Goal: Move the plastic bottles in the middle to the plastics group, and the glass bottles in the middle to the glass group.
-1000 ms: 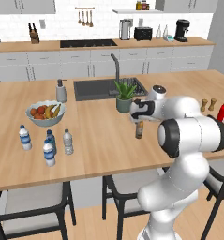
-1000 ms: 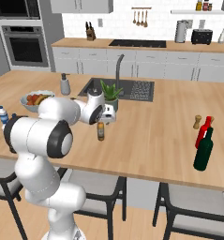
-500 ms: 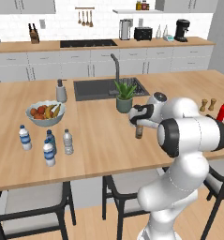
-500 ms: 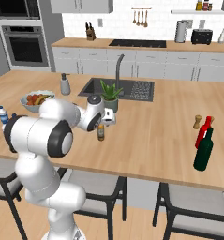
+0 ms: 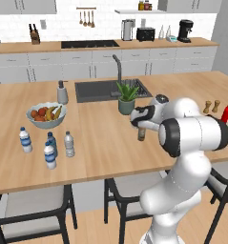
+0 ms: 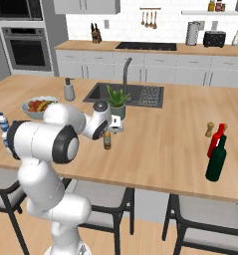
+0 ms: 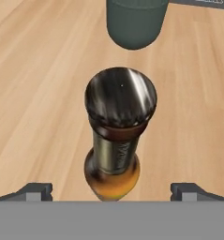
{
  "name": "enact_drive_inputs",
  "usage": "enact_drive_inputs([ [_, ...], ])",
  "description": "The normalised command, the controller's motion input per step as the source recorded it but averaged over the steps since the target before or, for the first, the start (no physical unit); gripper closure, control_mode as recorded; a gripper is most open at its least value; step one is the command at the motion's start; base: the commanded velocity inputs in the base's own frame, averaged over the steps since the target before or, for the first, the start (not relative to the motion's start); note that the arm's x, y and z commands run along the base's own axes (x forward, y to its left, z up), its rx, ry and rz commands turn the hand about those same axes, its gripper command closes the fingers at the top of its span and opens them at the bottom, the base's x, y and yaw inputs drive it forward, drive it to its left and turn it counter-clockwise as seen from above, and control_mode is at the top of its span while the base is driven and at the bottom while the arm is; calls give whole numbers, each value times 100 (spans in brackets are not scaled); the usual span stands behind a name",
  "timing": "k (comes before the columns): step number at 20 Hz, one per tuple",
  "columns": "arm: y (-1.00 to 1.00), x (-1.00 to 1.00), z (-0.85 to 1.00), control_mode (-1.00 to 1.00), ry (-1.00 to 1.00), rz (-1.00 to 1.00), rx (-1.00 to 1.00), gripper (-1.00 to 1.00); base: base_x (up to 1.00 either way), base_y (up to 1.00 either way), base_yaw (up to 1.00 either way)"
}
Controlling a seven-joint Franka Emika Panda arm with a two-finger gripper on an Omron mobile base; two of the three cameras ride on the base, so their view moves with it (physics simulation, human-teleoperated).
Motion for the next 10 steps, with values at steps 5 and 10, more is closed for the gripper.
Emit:
enact_drive_inputs([
  [5, 0, 13, -7, -100, 0, 0, 0, -100, 0, 0, 0],
  [10, 0, 3, -11, -100, 0, 0, 0, -100, 0, 0, 0],
])
